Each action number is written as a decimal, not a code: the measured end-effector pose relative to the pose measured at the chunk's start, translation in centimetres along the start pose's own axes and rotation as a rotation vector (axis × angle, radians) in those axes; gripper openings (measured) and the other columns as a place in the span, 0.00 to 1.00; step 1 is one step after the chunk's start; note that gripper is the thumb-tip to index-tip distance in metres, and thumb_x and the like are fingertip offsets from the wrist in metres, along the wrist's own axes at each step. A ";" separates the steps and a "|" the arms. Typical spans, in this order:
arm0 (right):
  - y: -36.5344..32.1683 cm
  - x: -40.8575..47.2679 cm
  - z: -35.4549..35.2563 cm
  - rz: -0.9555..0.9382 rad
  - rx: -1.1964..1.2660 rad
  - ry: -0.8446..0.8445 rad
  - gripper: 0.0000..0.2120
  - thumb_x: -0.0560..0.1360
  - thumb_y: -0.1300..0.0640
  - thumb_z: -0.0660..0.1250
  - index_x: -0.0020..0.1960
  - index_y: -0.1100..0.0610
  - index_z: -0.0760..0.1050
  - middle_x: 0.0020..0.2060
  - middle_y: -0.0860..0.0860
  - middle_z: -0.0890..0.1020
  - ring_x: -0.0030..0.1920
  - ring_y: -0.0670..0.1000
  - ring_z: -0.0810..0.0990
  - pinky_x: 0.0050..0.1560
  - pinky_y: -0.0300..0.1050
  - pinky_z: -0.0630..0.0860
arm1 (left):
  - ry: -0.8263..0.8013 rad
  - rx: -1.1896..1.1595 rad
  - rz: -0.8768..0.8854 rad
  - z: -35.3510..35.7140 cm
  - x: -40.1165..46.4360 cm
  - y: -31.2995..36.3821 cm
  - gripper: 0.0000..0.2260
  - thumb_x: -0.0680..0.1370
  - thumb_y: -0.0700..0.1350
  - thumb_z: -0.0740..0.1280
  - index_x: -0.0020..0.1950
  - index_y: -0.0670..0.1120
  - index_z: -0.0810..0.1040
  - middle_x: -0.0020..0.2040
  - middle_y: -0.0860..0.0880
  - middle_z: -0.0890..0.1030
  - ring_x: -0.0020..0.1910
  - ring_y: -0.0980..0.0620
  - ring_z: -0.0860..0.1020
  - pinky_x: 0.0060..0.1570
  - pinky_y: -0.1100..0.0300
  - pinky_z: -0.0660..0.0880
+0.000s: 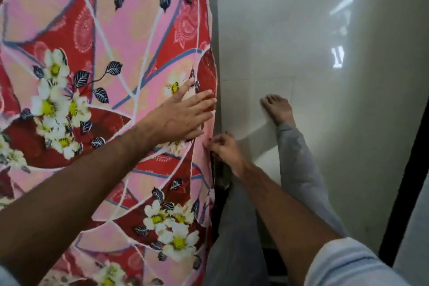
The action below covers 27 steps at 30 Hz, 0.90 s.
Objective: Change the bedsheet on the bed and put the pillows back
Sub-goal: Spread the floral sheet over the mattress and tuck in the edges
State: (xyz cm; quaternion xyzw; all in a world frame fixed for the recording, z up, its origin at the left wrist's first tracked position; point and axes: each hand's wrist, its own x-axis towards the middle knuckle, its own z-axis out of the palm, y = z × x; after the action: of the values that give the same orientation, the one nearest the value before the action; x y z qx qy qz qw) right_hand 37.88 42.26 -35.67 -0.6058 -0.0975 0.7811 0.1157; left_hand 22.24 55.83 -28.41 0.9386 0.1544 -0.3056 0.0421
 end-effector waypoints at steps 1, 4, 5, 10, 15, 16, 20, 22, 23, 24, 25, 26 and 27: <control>0.3 -0.5 0.2 -0.043 -0.004 0.000 0.14 0.77 0.58 0.71 0.55 0.68 0.76 0.40 0.42 0.72 0.33 0.34 0.70 0.35 0.22 0.68 | 0.013 -0.006 0.004 0.2 0.0 0.0 0.24 0.84 0.61 0.52 0.75 0.51 0.72 0.79 0.46 0.67 0.81 0.44 0.60 0.77 0.32 0.47; 1.5 -2.1 0.8 -0.172 0.037 0.113 0.11 0.80 0.61 0.67 0.52 0.71 0.76 0.39 0.40 0.71 0.33 0.30 0.71 0.40 0.19 0.66 | 0.076 -0.041 0.027 0.7 0.1 -0.3 0.23 0.85 0.59 0.52 0.73 0.50 0.75 0.76 0.45 0.71 0.79 0.43 0.64 0.77 0.33 0.49; 3.2 -1.5 0.8 -0.165 0.106 0.192 0.10 0.80 0.60 0.67 0.51 0.70 0.75 0.39 0.41 0.73 0.35 0.31 0.73 0.45 0.25 0.71 | 0.091 -0.050 0.045 0.9 0.1 -0.3 0.23 0.85 0.58 0.52 0.73 0.50 0.75 0.75 0.44 0.72 0.78 0.43 0.66 0.77 0.33 0.49; 5.2 0.4 1.5 -0.130 0.274 0.423 0.08 0.81 0.53 0.64 0.44 0.54 0.71 0.42 0.54 0.78 0.41 0.46 0.75 0.45 0.46 0.74 | 0.133 -0.082 0.196 0.8 0.3 -0.5 0.21 0.87 0.53 0.50 0.70 0.47 0.77 0.71 0.41 0.76 0.72 0.40 0.73 0.76 0.34 0.54; 4.8 1.6 0.8 -0.160 0.188 0.504 0.07 0.83 0.55 0.61 0.48 0.56 0.70 0.40 0.50 0.76 0.36 0.38 0.72 0.34 0.28 0.69 | 0.037 -0.061 0.469 0.2 1.6 -0.9 0.22 0.84 0.54 0.49 0.70 0.46 0.74 0.69 0.40 0.76 0.69 0.38 0.74 0.73 0.32 0.60; 4.8 1.8 0.7 -0.181 0.189 0.538 0.07 0.83 0.54 0.61 0.47 0.54 0.69 0.41 0.51 0.76 0.39 0.43 0.73 0.37 0.32 0.71 | 0.032 -0.068 0.502 0.1 1.8 -0.9 0.22 0.84 0.54 0.49 0.69 0.46 0.74 0.68 0.40 0.76 0.68 0.38 0.75 0.72 0.32 0.62; 6.0 3.0 0.1 -0.197 0.130 0.688 0.09 0.81 0.49 0.59 0.43 0.42 0.65 0.39 0.50 0.77 0.43 0.54 0.78 0.44 0.56 0.78 | 0.038 -0.085 0.575 0.0 2.3 -0.7 0.22 0.86 0.55 0.47 0.66 0.45 0.75 0.65 0.41 0.77 0.64 0.40 0.75 0.71 0.33 0.62; 6.1 3.4 -0.2 -0.178 0.100 0.691 0.08 0.82 0.49 0.59 0.44 0.44 0.65 0.39 0.49 0.77 0.43 0.54 0.78 0.43 0.54 0.79 | -0.005 -0.077 0.571 -0.2 2.4 -0.6 0.23 0.86 0.56 0.46 0.66 0.46 0.74 0.63 0.42 0.77 0.62 0.41 0.76 0.69 0.34 0.64; 5.8 3.4 -0.2 -0.175 0.097 0.678 0.07 0.82 0.50 0.59 0.45 0.46 0.65 0.39 0.49 0.77 0.42 0.53 0.78 0.42 0.48 0.78 | -0.051 -0.050 0.570 -0.1 2.4 -0.4 0.24 0.85 0.57 0.45 0.67 0.46 0.73 0.63 0.43 0.76 0.62 0.42 0.75 0.68 0.35 0.65; 5.6 3.6 -0.1 -0.182 0.082 0.663 0.07 0.83 0.52 0.59 0.46 0.48 0.66 0.39 0.50 0.77 0.41 0.51 0.77 0.41 0.38 0.75 | -0.110 -0.012 0.567 -0.1 2.4 -0.2 0.25 0.85 0.59 0.43 0.67 0.47 0.71 0.63 0.43 0.76 0.62 0.42 0.74 0.66 0.35 0.65; 5.3 3.8 0.2 -0.181 0.061 0.641 0.05 0.83 0.54 0.59 0.48 0.51 0.67 0.40 0.50 0.77 0.40 0.48 0.75 0.39 0.30 0.70 | -0.173 0.028 0.559 0.0 2.4 -0.1 0.27 0.85 0.61 0.41 0.68 0.48 0.71 0.63 0.43 0.75 0.62 0.42 0.74 0.66 0.36 0.64; 5.0 4.0 0.6 -0.187 0.053 0.618 0.05 0.84 0.55 0.59 0.50 0.55 0.68 0.40 0.50 0.77 0.39 0.47 0.74 0.37 0.28 0.67 | -0.222 0.060 0.547 0.1 2.4 0.0 0.29 0.84 0.62 0.38 0.67 0.49 0.70 0.63 0.43 0.76 0.62 0.41 0.74 0.66 0.36 0.64; 4.7 4.1 1.1 -0.194 0.057 0.588 0.05 0.84 0.56 0.59 0.51 0.57 0.69 0.40 0.50 0.77 0.40 0.47 0.74 0.37 0.29 0.67 | -0.249 0.081 0.530 0.2 2.5 0.0 0.30 0.83 0.64 0.37 0.67 0.49 0.71 0.63 0.44 0.76 0.62 0.41 0.74 0.66 0.36 0.63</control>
State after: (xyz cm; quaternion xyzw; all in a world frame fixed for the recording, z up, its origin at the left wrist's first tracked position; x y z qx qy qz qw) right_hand 35.58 39.02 -40.51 -0.7902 -0.0953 0.5601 0.2298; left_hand 24.04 56.44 -30.00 0.9023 -0.1147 -0.4029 0.1017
